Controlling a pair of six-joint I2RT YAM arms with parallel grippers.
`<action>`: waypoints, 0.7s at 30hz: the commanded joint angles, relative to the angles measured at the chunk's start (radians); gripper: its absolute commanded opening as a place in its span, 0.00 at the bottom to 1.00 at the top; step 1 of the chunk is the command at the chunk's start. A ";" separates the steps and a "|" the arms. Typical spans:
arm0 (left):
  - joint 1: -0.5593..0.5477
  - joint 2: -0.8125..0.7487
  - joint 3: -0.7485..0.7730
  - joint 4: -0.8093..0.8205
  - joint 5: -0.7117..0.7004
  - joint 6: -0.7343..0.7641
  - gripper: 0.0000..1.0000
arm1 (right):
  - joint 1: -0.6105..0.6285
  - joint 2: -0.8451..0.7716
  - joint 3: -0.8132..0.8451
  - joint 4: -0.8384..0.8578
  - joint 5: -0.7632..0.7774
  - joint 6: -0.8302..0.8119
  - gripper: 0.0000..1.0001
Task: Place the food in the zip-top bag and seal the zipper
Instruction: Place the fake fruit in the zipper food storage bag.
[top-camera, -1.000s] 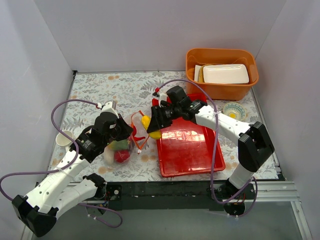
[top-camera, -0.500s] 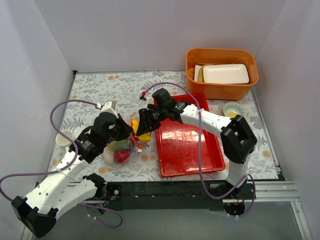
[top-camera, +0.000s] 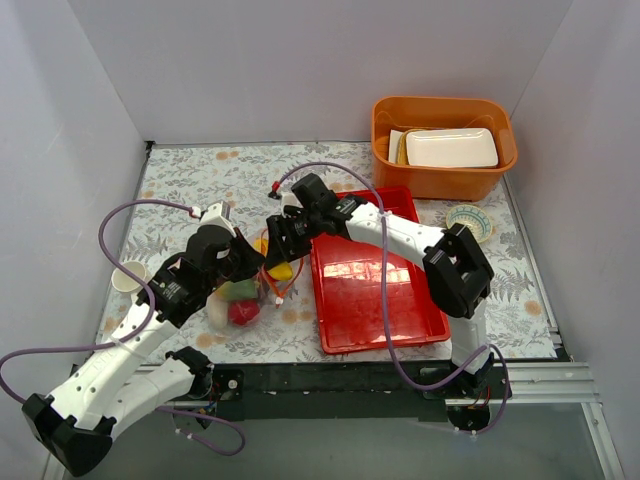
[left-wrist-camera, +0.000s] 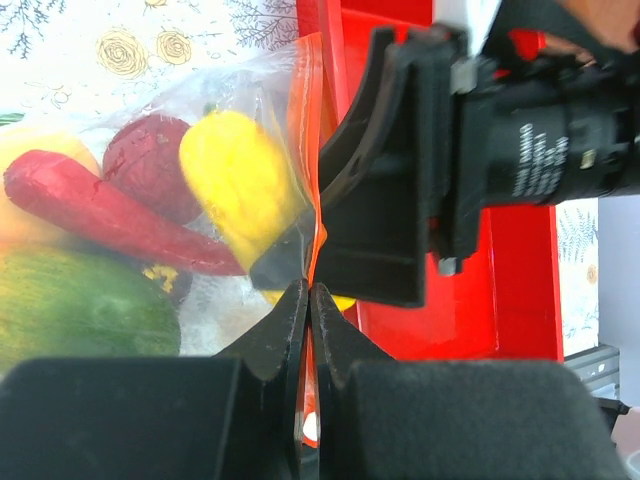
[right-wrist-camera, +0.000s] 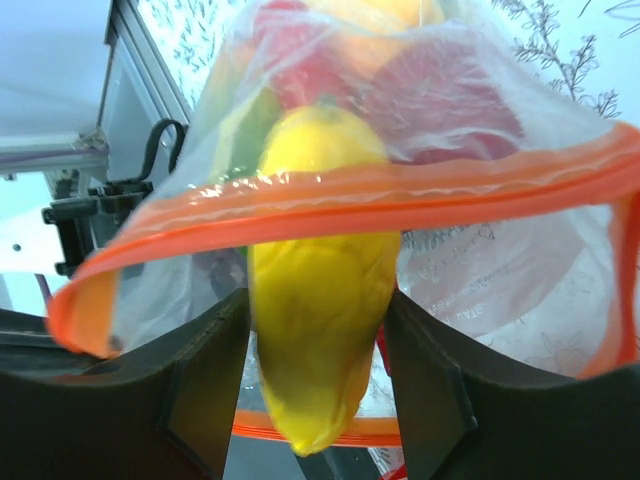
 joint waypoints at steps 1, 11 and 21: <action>0.000 -0.036 0.004 -0.004 -0.030 0.007 0.00 | 0.020 -0.010 0.034 -0.022 -0.017 -0.043 0.64; 0.000 -0.035 0.005 -0.001 -0.030 -0.001 0.00 | 0.019 -0.093 0.026 -0.079 0.162 -0.093 0.72; -0.002 -0.032 -0.001 -0.005 -0.022 0.007 0.00 | 0.011 -0.243 -0.107 -0.050 0.432 -0.029 0.65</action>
